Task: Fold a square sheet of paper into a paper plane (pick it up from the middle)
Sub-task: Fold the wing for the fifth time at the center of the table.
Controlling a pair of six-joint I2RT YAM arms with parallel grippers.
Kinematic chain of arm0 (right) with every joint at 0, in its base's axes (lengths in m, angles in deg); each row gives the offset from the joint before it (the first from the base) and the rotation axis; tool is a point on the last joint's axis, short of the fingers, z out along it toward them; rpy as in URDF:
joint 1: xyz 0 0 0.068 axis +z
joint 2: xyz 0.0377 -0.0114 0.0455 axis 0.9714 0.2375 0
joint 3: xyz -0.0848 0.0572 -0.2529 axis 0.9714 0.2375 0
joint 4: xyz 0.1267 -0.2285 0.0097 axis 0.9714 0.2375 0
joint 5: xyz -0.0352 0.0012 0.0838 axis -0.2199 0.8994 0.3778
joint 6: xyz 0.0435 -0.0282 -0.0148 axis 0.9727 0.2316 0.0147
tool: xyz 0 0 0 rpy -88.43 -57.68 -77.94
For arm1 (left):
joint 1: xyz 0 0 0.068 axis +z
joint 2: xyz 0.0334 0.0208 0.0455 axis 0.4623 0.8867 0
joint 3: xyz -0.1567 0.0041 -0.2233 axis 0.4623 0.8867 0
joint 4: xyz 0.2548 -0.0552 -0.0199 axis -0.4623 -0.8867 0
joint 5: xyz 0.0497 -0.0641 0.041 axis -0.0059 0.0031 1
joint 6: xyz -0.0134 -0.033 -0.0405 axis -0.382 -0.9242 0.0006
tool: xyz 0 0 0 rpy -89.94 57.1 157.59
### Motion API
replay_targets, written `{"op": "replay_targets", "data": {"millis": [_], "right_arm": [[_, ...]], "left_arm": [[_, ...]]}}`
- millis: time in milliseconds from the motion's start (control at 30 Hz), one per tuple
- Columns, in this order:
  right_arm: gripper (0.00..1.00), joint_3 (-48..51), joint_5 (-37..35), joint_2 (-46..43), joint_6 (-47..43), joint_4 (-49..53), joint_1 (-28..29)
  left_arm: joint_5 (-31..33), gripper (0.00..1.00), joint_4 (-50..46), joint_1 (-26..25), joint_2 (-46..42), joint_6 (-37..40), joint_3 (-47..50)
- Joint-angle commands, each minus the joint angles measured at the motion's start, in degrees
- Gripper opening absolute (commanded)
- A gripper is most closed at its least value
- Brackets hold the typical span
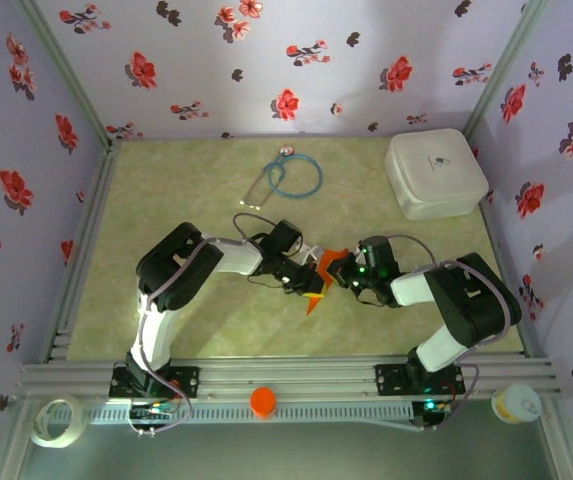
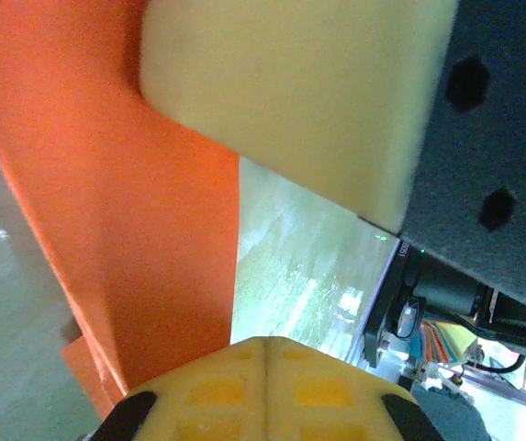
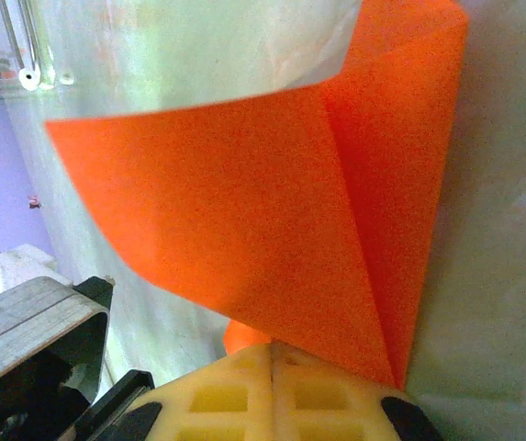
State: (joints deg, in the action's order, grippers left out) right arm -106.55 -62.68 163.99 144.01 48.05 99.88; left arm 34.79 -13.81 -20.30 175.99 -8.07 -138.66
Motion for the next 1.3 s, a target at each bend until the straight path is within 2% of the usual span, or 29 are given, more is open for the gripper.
{"op": "replay_targets", "data": {"millis": [0, 167, 567, 767, 967, 1133, 1267], "right_arm": [[0.00, 2.0, -4.9, 2.9, -0.2, 7.8, -0.2], [0.00, 1.9, -4.9, 3.2, -0.2, 7.9, -0.2], [0.00, 1.9, -5.1, 3.0, -0.3, 8.5, -0.2], [0.00, 1.8, -5.1, 2.4, -0.1, 8.6, -0.2], [0.00, 1.9, -5.2, 2.3, -0.2, 9.0, -0.2], [0.00, 1.8, -5.1, 2.2, -0.2, 8.9, -0.1], [0.00, 1.8, -5.1, 2.2, -0.3, 9.0, -0.1]], "left_arm": [[0.4, 0.03, -5.2, -0.9, 1.2, 3.7, 0.3], [4.5, 0.03, -11.5, -1.0, -0.6, 8.1, 0.7], [9.2, 0.03, -18.7, -1.8, -5.5, 13.1, 5.5], [11.7, 0.02, -19.2, -1.9, -11.4, 13.0, 6.8], [10.9, 0.02, -14.7, -1.9, -14.9, 9.8, 3.0], [7.2, 0.03, -10.2, -1.9, -11.0, 7.0, -0.5], [5.1, 0.04, -10.4, -2.2, -7.2, 6.9, -3.1]]}}
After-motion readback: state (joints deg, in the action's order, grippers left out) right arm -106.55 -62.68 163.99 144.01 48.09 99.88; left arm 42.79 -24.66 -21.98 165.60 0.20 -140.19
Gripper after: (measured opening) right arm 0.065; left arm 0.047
